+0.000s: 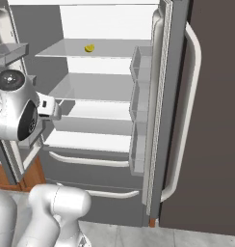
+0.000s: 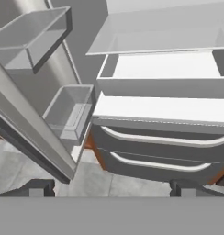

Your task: There is a bowl on the dining counter. Grab a lemon wedge from the fridge and place it in the bowl. Then get the liquor bottle and glass cup from the cabinet and place them next to the bowl.

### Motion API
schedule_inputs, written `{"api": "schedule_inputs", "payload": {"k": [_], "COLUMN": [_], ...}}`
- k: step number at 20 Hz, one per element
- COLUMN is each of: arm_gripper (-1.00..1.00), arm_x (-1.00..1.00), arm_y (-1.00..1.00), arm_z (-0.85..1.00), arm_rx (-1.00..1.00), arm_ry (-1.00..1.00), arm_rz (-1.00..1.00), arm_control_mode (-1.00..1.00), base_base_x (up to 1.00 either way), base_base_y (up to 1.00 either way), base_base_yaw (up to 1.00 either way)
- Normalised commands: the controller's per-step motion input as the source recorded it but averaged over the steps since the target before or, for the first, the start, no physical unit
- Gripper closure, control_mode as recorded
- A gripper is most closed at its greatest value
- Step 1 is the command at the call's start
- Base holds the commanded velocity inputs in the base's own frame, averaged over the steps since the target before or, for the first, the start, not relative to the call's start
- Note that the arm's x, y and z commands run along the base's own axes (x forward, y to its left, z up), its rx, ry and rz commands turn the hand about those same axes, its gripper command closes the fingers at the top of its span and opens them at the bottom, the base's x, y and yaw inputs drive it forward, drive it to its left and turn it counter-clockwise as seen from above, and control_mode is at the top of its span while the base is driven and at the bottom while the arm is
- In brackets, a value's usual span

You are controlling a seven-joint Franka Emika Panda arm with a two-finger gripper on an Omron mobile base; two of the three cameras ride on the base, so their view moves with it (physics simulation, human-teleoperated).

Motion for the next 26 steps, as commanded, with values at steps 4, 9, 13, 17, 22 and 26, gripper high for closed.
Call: {"api": "schedule_inputs", "payload": {"k": [4,9,13,17,22,26], "arm_gripper": [-1.0,-1.0,-1.0,-1.0,-1.0,-1.0], "arm_x": [0.14,0.2,0.24,0.3,-0.01,-0.48], "arm_y": [0.0,0.0,0.0,0.0,-0.12,-0.15], "arm_z": [-0.03,0.0,0.0,0.0,0.0,-0.01], "arm_rx": [-0.01,0.0,0.0,0.0,-0.02,-0.08], "arm_ry": [0.0,-0.01,0.0,0.0,-0.11,-0.19], "arm_rz": [0.0,-0.01,-0.01,-0.01,-0.05,-0.08], "arm_control_mode": [-1.0,-1.0,-1.0,-1.0,-1.0,-1.0], "base_base_x": [0.0,0.0,0.0,0.0,0.0,0.0], "base_base_y": [0.0,0.0,0.0,0.0,0.0,0.0], "base_base_yaw": [0.0,0.0,0.0,0.0,0.0,0.0]}}
